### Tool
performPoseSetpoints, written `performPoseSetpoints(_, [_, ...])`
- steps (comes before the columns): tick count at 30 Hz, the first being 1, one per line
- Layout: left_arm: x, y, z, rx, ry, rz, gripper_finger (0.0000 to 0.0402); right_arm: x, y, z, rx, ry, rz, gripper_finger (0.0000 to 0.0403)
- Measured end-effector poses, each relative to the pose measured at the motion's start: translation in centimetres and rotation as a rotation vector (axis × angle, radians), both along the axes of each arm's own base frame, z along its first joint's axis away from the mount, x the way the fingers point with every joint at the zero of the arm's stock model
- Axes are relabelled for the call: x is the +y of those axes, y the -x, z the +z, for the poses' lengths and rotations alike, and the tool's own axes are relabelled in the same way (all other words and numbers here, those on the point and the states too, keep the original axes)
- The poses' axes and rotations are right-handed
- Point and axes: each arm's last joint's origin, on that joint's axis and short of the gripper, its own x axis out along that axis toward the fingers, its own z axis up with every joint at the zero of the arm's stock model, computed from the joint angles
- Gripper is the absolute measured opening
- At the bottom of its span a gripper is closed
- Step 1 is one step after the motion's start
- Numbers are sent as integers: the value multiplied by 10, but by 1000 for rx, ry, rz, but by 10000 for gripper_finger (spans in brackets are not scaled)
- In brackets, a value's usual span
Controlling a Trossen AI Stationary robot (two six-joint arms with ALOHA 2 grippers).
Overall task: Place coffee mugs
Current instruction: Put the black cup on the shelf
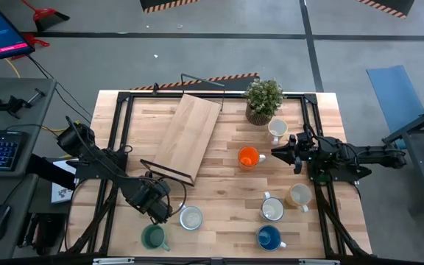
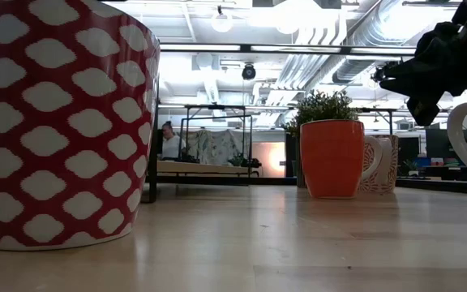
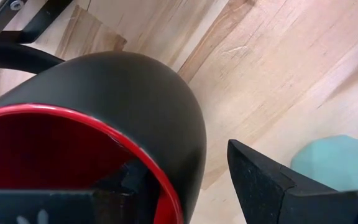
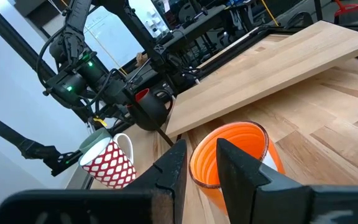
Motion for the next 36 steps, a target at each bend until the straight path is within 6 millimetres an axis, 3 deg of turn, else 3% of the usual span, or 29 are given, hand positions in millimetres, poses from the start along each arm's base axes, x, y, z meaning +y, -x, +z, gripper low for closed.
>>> performPoseSetpoints(15, [5,-4,0,29,41,63,163,0,0,0,0,0,0,74])
performPoseSetpoints(20, [7,-5,0,32,48,31,122,0,0,0,0,0,0,74])
performPoseSetpoints(27, [7,-7,0,42,83,33,16,1,0,0,2,-1,21,74])
performPoseSetpoints(36, [7,-5,0,75,98,44,5,1,0,0,3,-2,27,74])
